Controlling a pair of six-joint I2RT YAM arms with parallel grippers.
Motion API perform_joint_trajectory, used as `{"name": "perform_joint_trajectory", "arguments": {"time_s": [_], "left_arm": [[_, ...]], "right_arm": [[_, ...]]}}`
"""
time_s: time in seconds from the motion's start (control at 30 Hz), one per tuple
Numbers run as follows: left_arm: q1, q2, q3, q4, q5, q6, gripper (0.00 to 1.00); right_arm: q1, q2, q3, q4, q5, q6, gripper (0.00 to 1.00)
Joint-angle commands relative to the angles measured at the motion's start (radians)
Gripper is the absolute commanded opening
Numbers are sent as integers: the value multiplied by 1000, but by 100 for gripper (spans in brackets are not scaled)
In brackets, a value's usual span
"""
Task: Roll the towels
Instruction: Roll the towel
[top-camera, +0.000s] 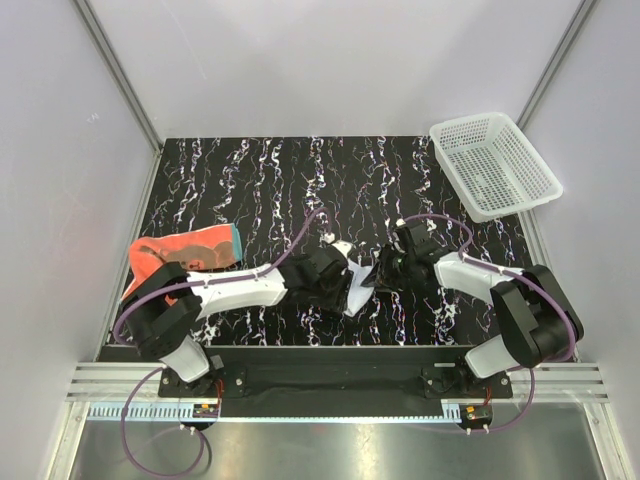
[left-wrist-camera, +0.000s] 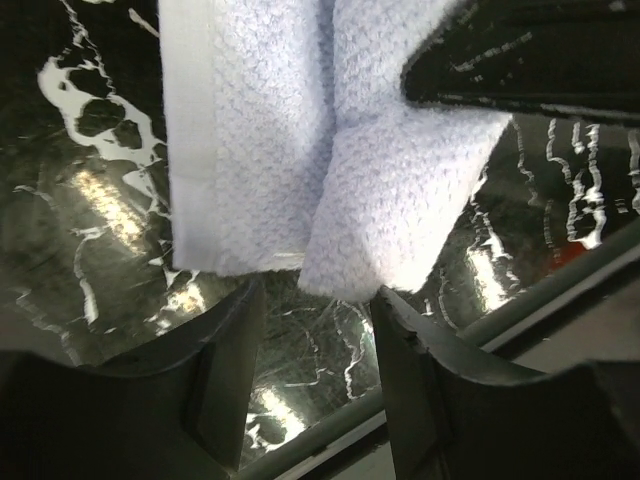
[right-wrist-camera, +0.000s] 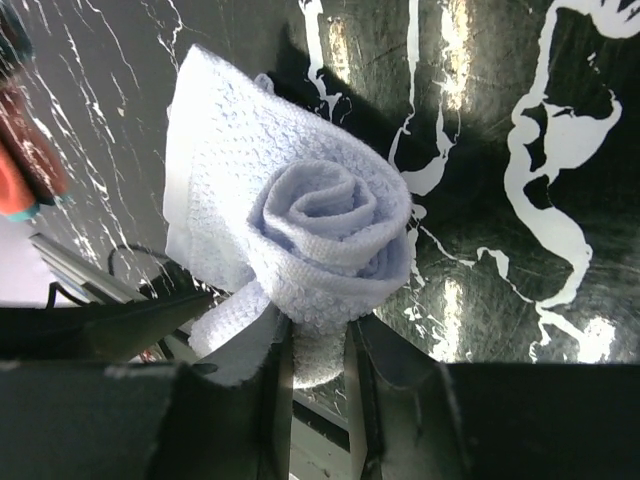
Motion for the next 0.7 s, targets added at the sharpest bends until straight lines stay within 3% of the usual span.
{"name": "perform_joint_trajectory", "arguments": {"time_s": [0.0, 0.07, 0.3, 0.67], "left_arm": [[-58, 1, 104, -139, -227, 72, 52], [-104, 21, 148, -171, -325, 92, 54], [-179, 69, 220, -184, -400, 134, 54], [-245, 145, 257, -92, -359, 209, 56]], "right_arm": [[22, 2, 56, -104, 43, -43, 21], [26, 10, 73, -128, 49, -47, 21], [34, 25, 87, -154, 57, -43, 21], [46, 56, 123, -176, 60, -46, 20]]}}
